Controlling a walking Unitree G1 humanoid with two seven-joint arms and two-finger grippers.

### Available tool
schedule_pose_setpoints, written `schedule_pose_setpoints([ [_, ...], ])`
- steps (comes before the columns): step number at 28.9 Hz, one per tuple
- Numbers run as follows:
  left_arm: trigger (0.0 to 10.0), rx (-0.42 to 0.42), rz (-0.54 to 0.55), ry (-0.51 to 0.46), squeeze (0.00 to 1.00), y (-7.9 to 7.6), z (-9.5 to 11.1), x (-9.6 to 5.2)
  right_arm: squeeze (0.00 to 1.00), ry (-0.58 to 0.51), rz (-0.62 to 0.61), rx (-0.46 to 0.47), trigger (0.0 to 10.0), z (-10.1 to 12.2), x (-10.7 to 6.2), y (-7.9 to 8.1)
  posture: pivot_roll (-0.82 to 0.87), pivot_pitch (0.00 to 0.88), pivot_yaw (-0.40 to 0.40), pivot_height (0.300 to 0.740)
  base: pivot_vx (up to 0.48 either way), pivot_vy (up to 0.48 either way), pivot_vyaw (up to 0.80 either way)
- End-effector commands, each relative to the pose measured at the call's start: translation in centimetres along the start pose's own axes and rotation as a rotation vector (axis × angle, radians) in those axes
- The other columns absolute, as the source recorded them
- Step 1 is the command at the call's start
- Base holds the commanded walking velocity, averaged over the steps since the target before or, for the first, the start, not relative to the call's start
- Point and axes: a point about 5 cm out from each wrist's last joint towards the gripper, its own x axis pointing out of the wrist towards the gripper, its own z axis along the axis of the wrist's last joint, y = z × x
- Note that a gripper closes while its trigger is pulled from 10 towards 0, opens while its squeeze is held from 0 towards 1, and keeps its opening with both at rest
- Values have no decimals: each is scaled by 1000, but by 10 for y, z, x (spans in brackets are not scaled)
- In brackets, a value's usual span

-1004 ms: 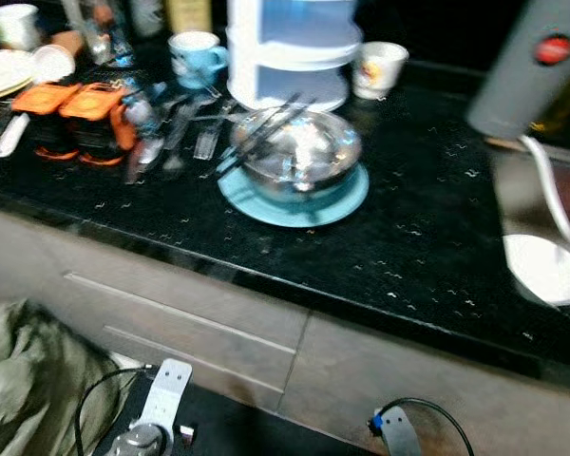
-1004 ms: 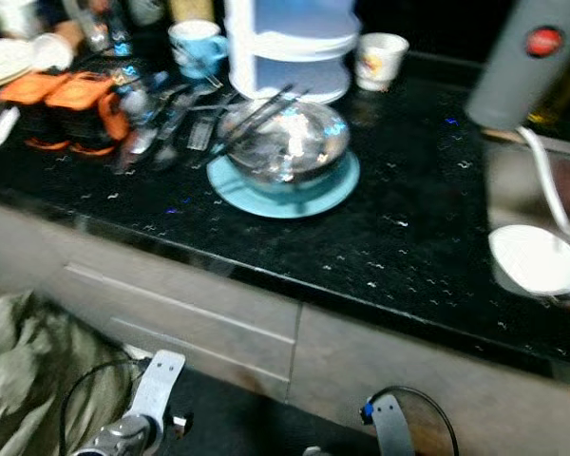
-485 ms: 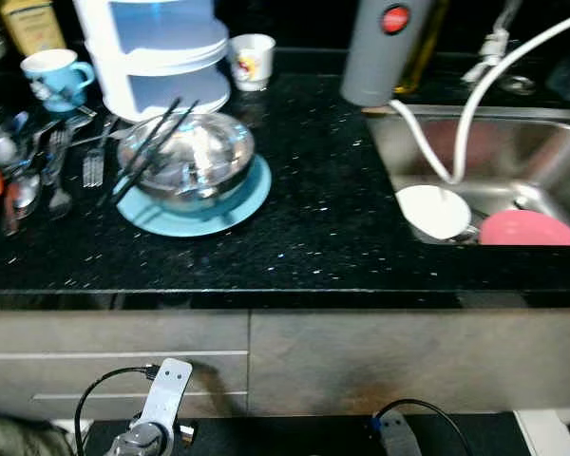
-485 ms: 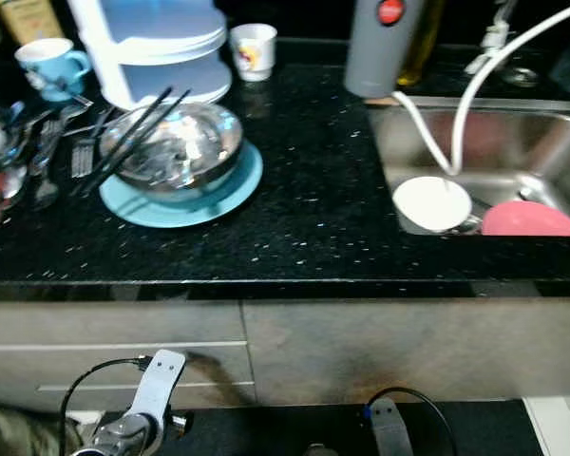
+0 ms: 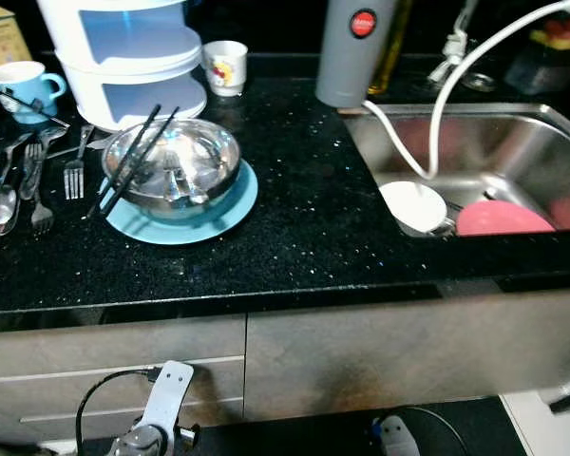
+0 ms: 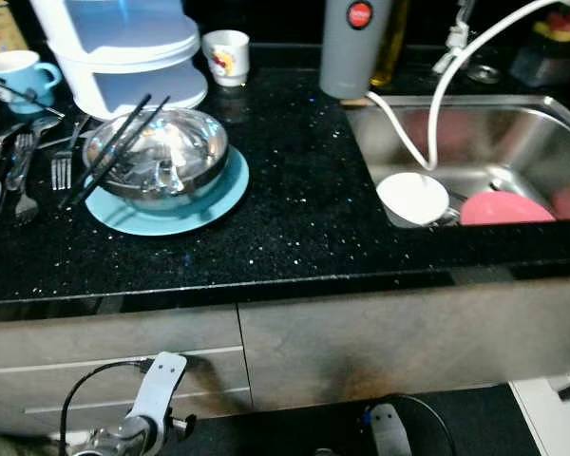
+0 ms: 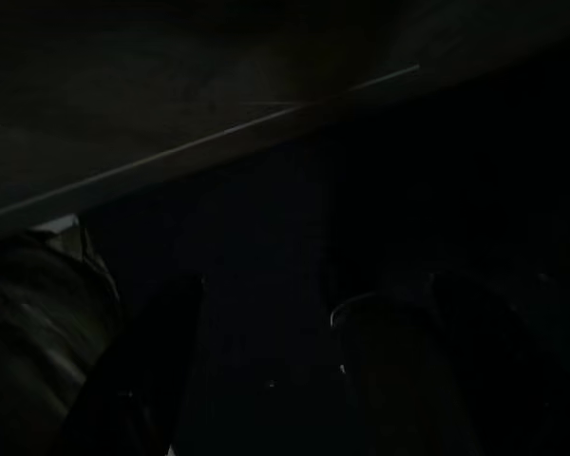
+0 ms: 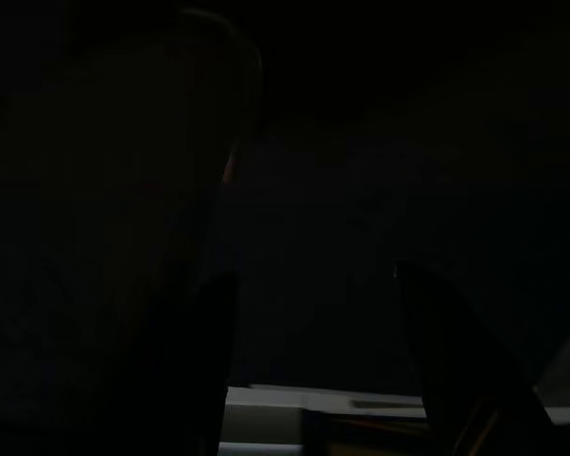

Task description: Kitchen organization

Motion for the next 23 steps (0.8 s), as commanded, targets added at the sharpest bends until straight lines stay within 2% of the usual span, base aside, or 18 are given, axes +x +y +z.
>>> schedule_pose_setpoints([
  [1,10000,-19,-14,22,0,-4,-5,0,0,3,4,11,10000,-3,0,0,49,127,-5,740,0,-379,0],
  [22,10000,-15,-2,15,0,-3,-5,0,0,-2,8,1,10000,-3,0,0,54,119,-5,740,0,0,0],
  [23,10000,-5,-10,19,0,-4,-5,0,0,-1,8,-2,10000,-3,0,0,55,116,-6,740,0,-480,0],
])
